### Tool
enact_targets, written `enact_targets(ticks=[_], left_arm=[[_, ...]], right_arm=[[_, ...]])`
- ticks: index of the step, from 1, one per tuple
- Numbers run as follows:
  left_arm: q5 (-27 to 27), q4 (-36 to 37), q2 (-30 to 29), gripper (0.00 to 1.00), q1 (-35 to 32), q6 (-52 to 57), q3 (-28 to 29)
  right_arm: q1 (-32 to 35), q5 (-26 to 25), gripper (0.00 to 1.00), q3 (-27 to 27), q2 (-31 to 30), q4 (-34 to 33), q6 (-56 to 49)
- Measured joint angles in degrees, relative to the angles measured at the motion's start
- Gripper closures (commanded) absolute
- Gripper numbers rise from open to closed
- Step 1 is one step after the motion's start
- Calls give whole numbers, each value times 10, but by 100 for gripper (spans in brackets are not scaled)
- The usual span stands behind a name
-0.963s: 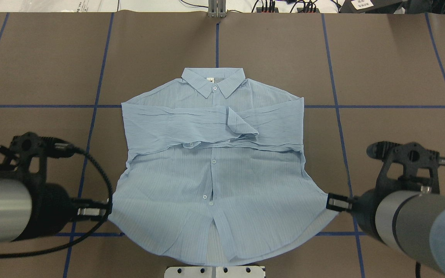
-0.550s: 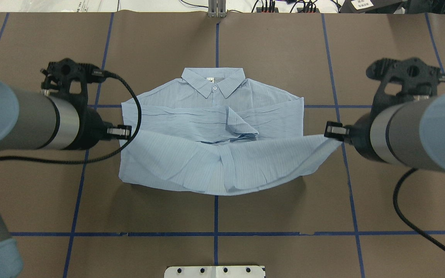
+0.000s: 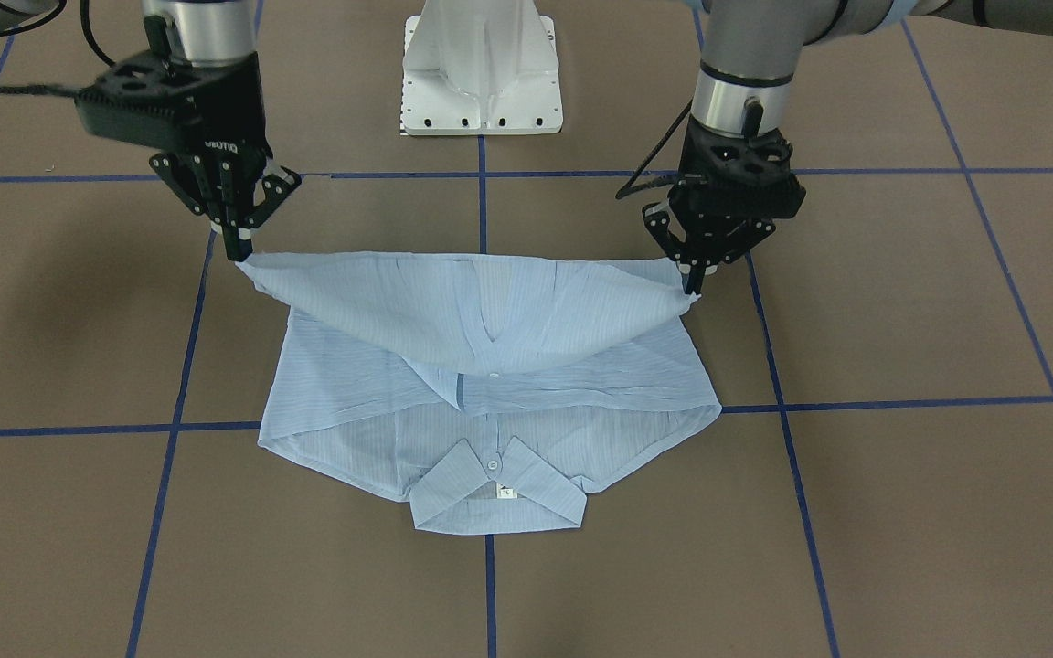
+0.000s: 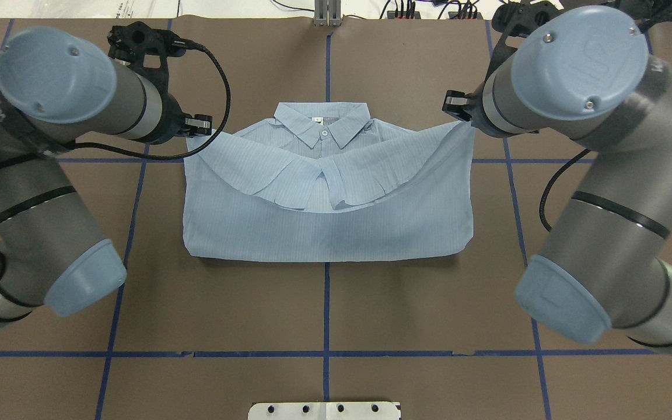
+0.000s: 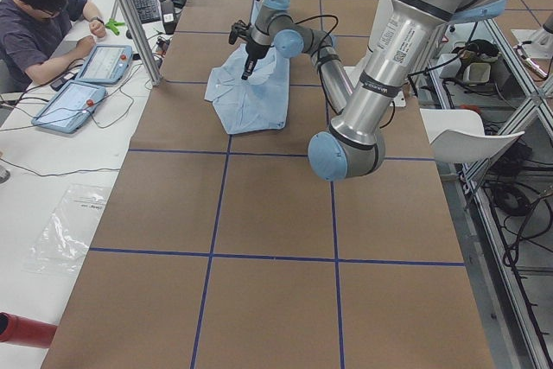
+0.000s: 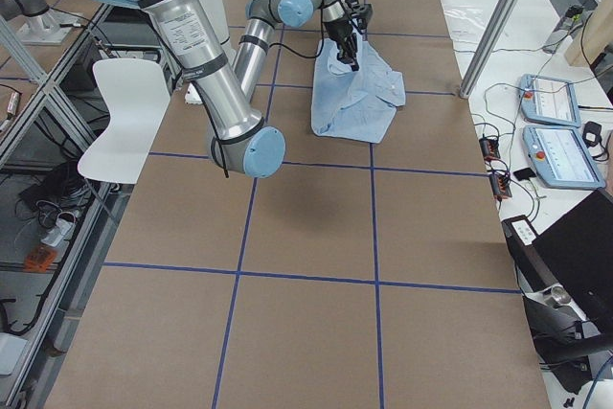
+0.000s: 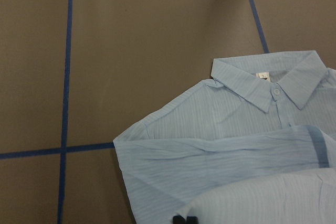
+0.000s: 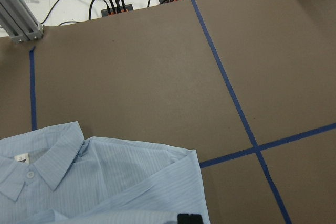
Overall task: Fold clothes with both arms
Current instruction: 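Release the hem with both grippers and lift them away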
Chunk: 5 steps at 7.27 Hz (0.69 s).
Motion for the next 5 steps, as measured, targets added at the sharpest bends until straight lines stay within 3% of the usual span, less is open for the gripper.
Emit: enact_targets(ticks=[3, 5], left_arm=[[22, -164, -36, 100, -4, 2, 194], [31, -202, -35, 100, -3, 3, 243]], right_arm=[[12, -4, 100, -192, 1, 179, -4], [9, -5, 100, -237, -7, 223, -4]])
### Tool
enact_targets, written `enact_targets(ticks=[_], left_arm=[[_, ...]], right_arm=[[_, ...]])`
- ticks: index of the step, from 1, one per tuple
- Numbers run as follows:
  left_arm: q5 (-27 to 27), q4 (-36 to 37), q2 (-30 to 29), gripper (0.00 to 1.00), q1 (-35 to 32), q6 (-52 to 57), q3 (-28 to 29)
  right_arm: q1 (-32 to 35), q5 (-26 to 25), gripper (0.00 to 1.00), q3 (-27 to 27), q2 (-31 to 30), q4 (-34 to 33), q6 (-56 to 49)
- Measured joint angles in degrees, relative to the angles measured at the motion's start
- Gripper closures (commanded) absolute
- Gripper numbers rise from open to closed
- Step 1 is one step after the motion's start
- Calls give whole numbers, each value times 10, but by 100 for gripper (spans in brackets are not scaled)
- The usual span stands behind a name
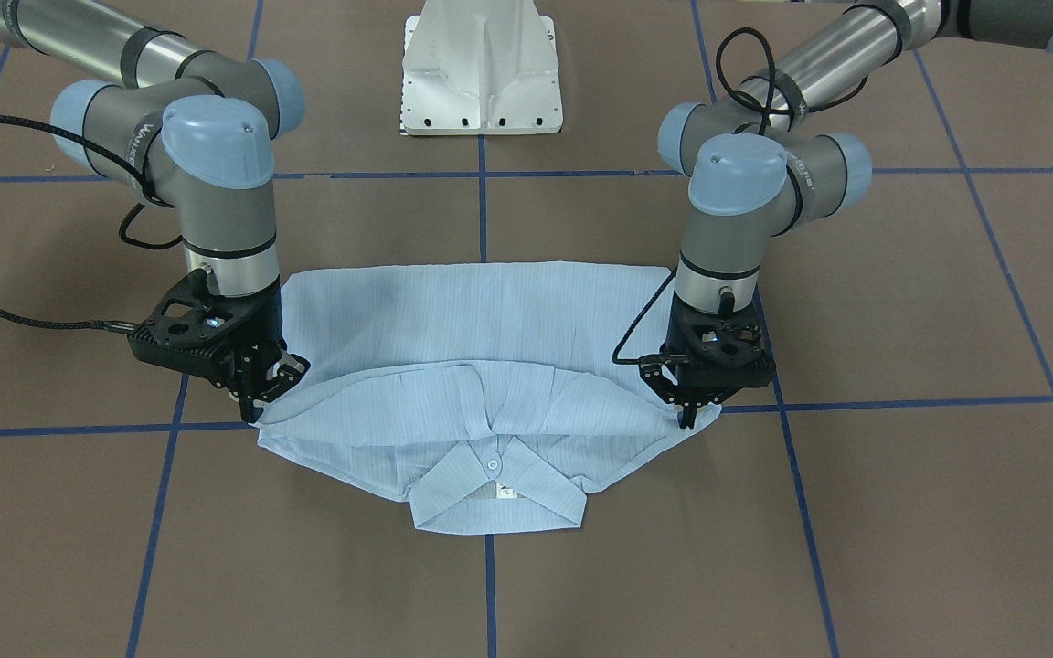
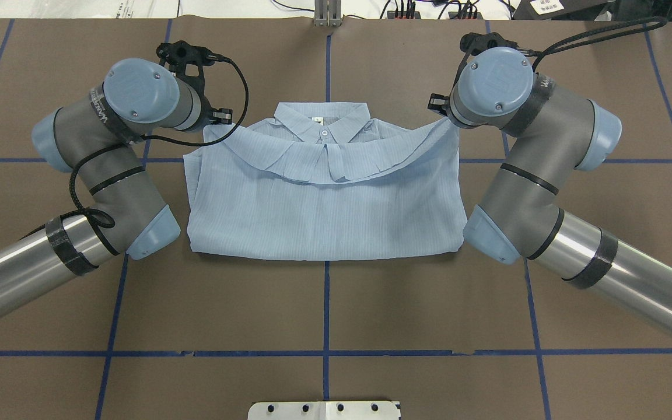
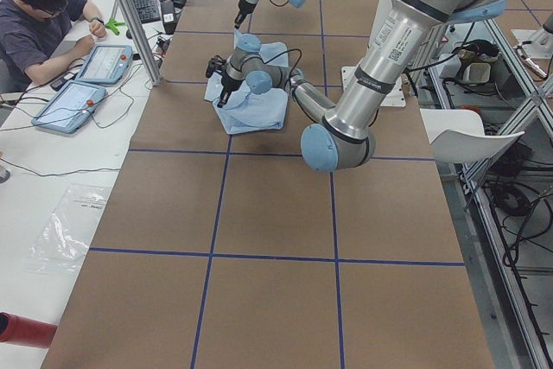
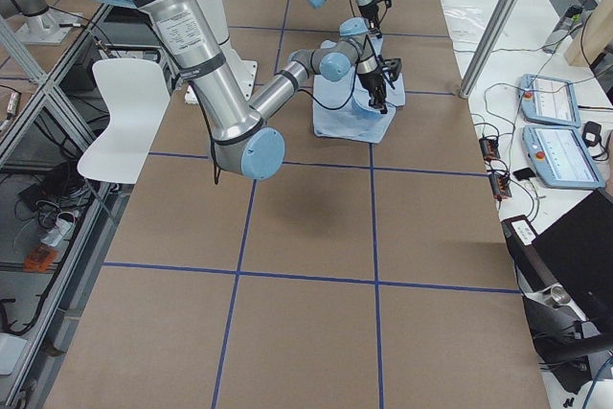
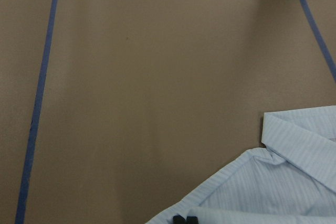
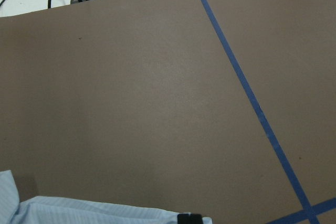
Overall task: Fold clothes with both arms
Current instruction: 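Release the hem with both grippers and lift them away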
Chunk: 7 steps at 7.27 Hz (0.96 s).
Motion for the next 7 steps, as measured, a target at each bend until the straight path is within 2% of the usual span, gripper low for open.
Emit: enact_targets(ticks=[1, 2, 3, 5, 7], left_arm=[[1, -5, 2, 100, 1, 0, 7], [2, -6, 3, 100, 3, 1, 11], [2, -8, 5, 1, 4, 1, 12], [0, -33, 16, 0, 3, 43, 8], [-22, -62, 48, 0, 2, 81, -32]], right_arm=[[-6, -1, 100, -5, -5, 5, 1], [-13, -3, 85, -7, -12, 8, 1], [-17, -4, 1, -7, -17, 9, 1], [-19, -6, 0, -3, -20, 10, 1], [-10, -1, 0, 19, -22, 8, -26]])
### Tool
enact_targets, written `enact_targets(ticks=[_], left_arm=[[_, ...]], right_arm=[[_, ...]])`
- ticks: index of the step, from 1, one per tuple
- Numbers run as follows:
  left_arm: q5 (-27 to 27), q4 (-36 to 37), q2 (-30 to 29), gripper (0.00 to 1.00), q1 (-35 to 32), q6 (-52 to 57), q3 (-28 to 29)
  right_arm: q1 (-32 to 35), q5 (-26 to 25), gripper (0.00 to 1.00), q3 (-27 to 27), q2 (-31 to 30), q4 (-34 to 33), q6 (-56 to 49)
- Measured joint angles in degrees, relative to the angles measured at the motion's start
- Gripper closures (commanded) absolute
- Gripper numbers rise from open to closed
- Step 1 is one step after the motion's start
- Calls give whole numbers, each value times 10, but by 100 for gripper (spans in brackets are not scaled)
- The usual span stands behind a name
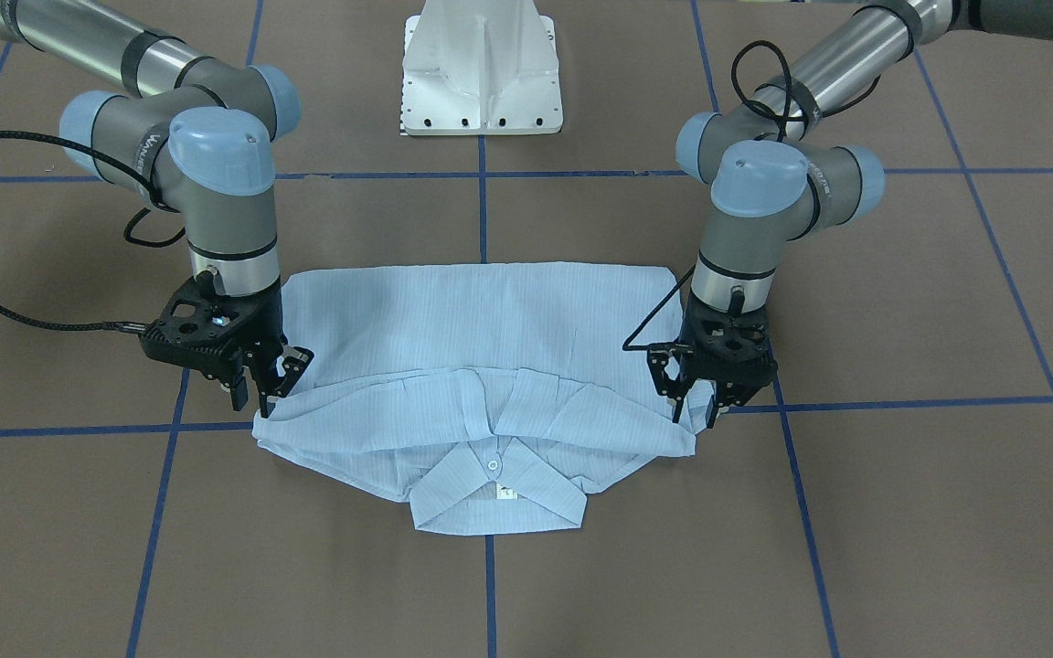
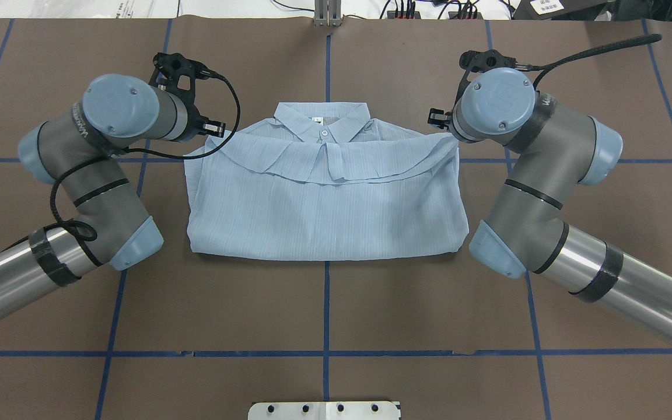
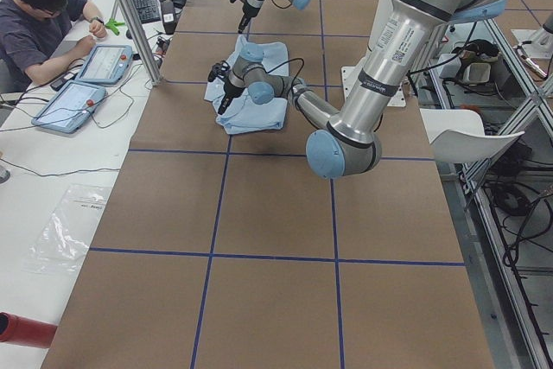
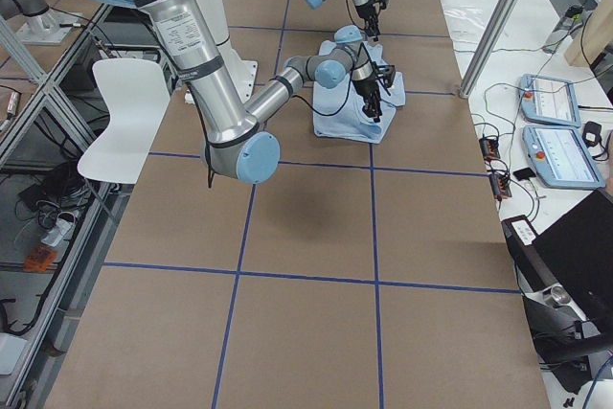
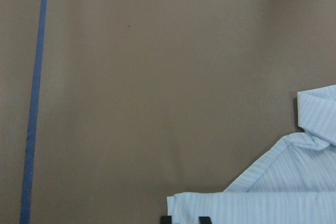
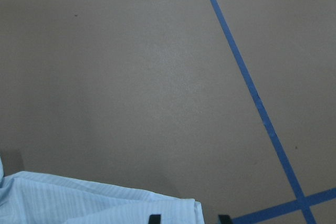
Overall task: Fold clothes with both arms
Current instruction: 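Release the hem with both grippers and lift them away, then lower the left gripper to the folded shirt's side edge and grasp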
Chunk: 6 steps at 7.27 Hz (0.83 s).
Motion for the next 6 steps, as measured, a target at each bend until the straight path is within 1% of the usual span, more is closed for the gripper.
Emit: enact_targets(ticks=[1, 3, 4, 5, 6], left_arm=[[-26, -4, 35, 0, 2, 1, -44], [-44, -6, 112, 0, 24, -10, -124], [-43, -9, 139, 0, 50, -35, -148], [-33, -13, 152, 4, 81, -65, -159], [-17, -15, 156, 11, 107, -87, -161]], right_arm=[[4, 1, 0, 10, -4, 0, -14], [5, 1, 0, 17, -10, 1, -21], [6, 0, 0, 18, -10, 1, -21], [5, 0, 0, 18, -11, 1, -20], [5, -1, 0, 19, -11, 1, -20]])
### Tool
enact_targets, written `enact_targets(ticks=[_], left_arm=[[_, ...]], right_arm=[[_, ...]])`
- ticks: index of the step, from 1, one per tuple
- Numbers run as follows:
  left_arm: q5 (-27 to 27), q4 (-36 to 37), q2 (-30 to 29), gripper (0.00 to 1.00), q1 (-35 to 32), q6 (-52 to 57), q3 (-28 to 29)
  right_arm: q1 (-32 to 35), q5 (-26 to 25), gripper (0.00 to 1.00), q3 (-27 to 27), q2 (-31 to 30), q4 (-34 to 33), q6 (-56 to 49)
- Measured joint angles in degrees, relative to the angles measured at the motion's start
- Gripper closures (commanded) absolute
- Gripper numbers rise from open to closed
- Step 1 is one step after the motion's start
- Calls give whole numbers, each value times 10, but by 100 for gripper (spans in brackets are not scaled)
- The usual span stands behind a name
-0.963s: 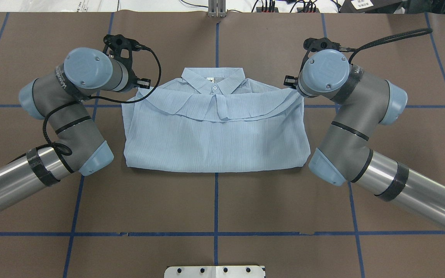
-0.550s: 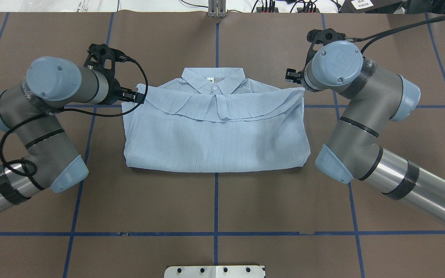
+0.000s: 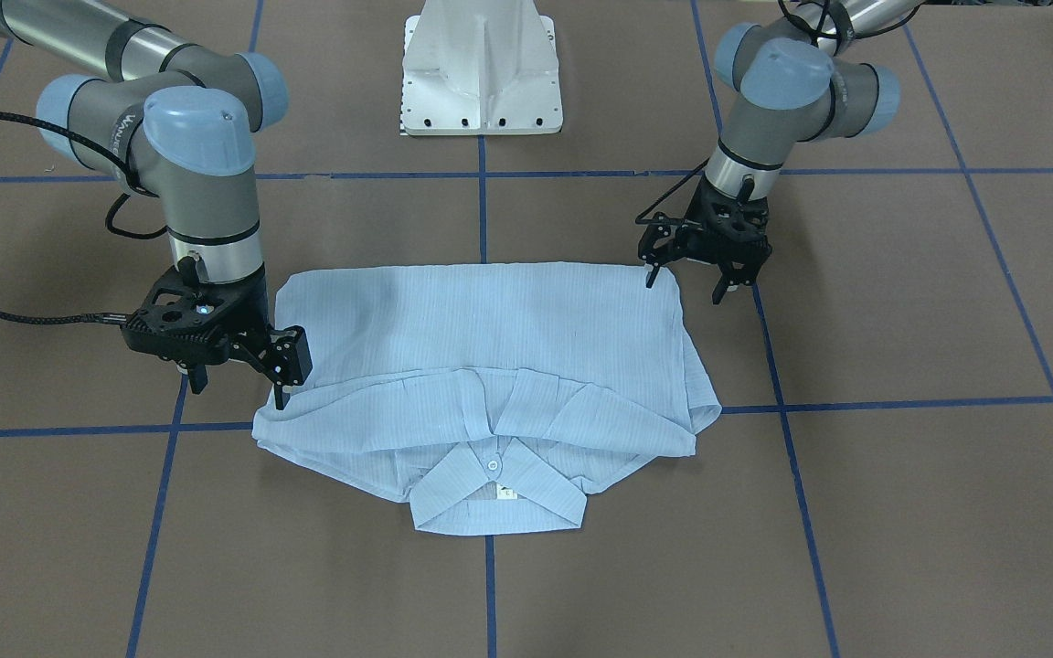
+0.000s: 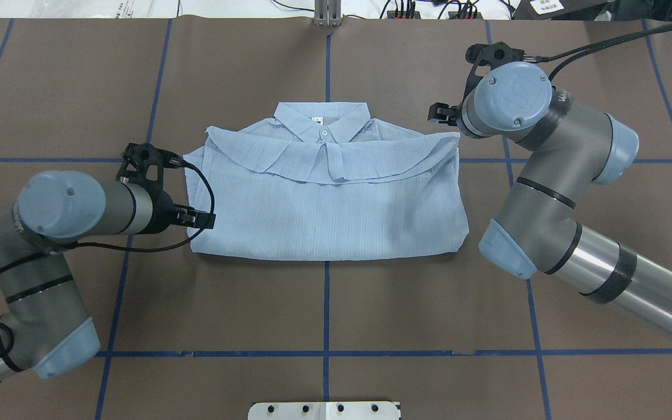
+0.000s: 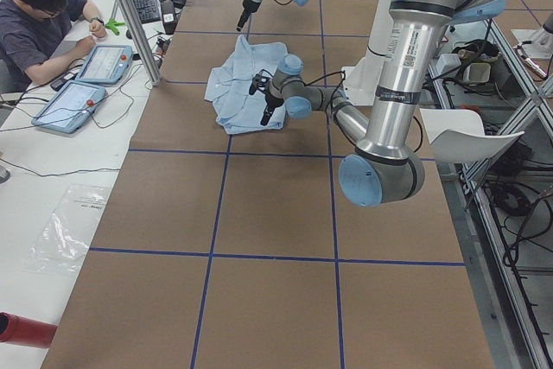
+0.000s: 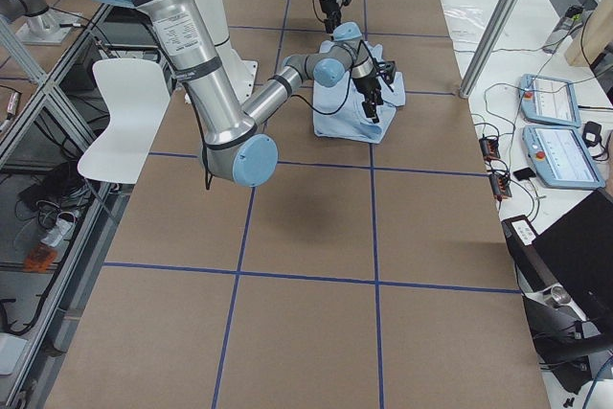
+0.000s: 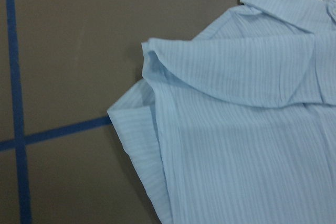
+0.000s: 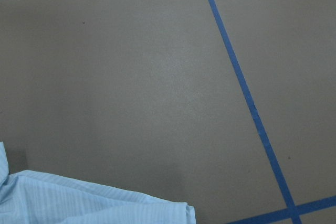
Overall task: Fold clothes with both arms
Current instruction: 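Lower the left gripper to the folded shirt's side edge and grasp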
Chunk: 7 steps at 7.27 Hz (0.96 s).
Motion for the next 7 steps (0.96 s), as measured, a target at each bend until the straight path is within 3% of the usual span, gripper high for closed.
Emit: enact_targets(ticks=[1, 2, 3, 4, 5, 7], left_arm=[[9, -1, 1, 11, 17, -15, 2], [14, -2, 1, 22, 28, -24, 5], [17, -2, 1, 52, 34, -28, 7], [17, -2, 0, 89, 36, -30, 7], [18, -2, -1, 100, 36, -31, 8], [17, -2, -2, 100, 37, -32, 7]], right_arm=[[0, 0, 0, 0, 0, 0, 0], [0, -1, 0, 0, 0, 0, 1], [-1, -2, 0, 0, 0, 0, 2], [-1, -2, 0, 0, 0, 0, 3], [-1, -2, 0, 0, 0, 0, 3], [-2, -2, 0, 0, 0, 1, 3]])
